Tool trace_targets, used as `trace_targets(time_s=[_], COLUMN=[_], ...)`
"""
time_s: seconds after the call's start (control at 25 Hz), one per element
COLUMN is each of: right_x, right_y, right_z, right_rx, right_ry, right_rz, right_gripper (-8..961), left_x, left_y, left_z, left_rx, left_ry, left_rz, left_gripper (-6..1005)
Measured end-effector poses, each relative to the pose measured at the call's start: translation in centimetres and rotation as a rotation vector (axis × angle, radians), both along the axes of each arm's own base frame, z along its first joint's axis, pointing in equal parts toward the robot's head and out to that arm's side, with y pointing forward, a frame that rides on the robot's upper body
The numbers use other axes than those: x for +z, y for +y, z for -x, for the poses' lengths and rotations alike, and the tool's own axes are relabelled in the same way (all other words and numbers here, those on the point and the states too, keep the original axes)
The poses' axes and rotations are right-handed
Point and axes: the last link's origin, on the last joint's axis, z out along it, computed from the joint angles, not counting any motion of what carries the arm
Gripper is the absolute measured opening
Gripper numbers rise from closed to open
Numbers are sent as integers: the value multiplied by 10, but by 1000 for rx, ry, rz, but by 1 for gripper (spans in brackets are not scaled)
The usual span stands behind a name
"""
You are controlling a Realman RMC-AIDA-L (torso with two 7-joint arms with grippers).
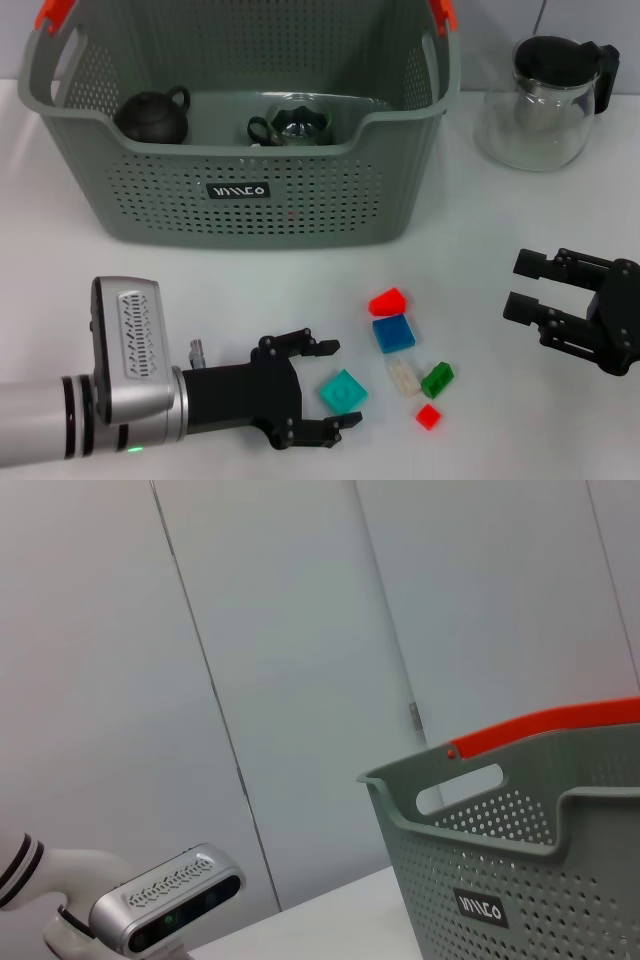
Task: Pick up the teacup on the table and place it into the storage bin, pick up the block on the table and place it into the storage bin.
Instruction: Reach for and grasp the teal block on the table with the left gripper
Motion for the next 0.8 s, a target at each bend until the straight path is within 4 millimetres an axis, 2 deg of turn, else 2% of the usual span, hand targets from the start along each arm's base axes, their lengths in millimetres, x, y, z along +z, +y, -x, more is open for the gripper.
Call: trace_targets(time_s=[0.8], right_x=[0], right_y=[-1], right_z=[0], right_rx=[1], right_ry=[1], right_rz=[1], right_gripper=[610], left_x=[5], left_y=[4], left_z=[5], left_rx=[30], left_ry=[6], left_rz=[-33], left_gripper=[839])
